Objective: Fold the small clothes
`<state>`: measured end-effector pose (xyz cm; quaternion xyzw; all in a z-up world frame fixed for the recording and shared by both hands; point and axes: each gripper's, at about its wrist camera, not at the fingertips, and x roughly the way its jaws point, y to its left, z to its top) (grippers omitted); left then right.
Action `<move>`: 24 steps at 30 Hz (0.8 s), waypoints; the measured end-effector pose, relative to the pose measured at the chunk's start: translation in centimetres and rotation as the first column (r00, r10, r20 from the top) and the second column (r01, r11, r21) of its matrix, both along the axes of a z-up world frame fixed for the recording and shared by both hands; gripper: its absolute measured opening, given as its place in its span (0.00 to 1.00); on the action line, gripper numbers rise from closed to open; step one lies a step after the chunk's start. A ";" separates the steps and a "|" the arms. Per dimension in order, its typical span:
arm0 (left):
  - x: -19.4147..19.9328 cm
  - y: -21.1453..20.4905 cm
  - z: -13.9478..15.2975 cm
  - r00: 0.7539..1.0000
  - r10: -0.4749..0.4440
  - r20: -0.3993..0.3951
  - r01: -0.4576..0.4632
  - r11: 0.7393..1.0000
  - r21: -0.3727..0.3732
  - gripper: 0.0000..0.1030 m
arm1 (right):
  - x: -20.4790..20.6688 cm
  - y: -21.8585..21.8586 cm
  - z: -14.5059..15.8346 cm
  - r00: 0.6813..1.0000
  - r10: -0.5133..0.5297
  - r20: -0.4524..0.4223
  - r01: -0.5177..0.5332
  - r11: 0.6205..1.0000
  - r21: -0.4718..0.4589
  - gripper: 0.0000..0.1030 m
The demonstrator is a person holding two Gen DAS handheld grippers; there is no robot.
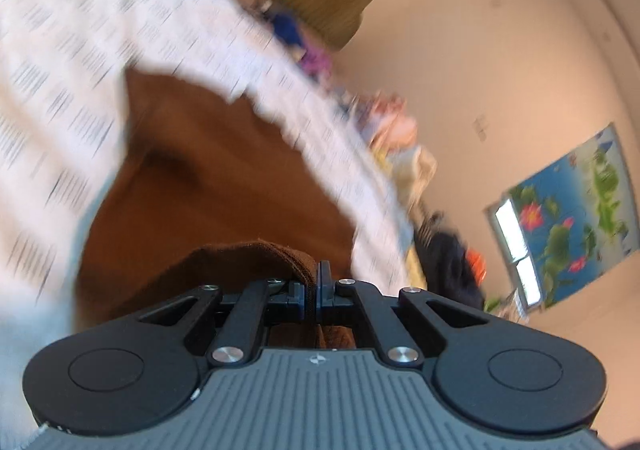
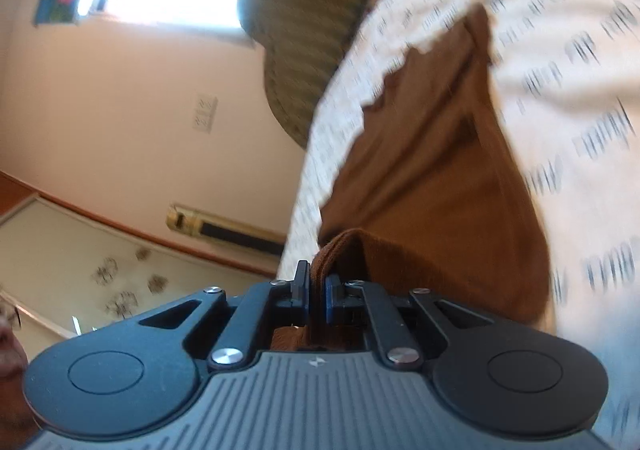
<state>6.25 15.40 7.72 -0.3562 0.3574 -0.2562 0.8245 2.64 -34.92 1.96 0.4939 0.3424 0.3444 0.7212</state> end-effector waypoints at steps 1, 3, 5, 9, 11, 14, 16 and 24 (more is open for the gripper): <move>2.0 -0.2 0.4 1.000 0.019 0.020 -0.020 1.000 0.009 0.03 | 1.7 -0.4 0.2 0.999 -0.027 0.017 0.027 1.000 0.016 0.07; 6.4 -0.8 1.0 0.998 0.044 0.043 -0.045 0.999 0.023 0.03 | 5.1 -1.2 0.5 0.997 -0.075 0.037 0.073 0.996 0.055 0.07; 10.8 -1.5 1.2 0.995 0.079 0.059 -0.082 0.995 0.057 0.03 | 8.9 -1.8 0.5 0.991 -0.125 0.036 0.121 0.988 0.093 0.07; 18.7 -2.0 -0.9 0.987 0.157 0.019 -0.158 0.975 0.155 0.03 | 16.5 -1.9 -1.0 0.983 -0.180 -0.029 0.182 0.978 0.104 0.07; 22.0 -1.8 -3.2 0.980 0.197 -0.034 -0.189 0.967 0.171 0.03 | 20.1 -1.8 -3.1 0.977 -0.190 -0.101 0.201 0.972 0.119 0.10; 24.6 -1.1 -5.4 0.958 0.247 -0.143 -0.223 0.961 0.166 0.16 | 23.1 -1.7 -6.5 0.941 -0.244 -0.233 0.268 0.960 0.079 0.29; 24.1 0.1 -4.7 0.964 0.249 -0.096 -0.241 0.967 0.085 0.57 | 23.5 -1.7 -6.9 0.934 -0.266 -0.239 0.286 0.957 0.052 0.47; 12.7 3.8 -0.8 0.927 0.373 0.047 -0.376 0.920 0.107 0.84 | 15.1 -2.5 -2.2 0.964 -0.265 -0.015 0.264 0.964 -0.034 0.64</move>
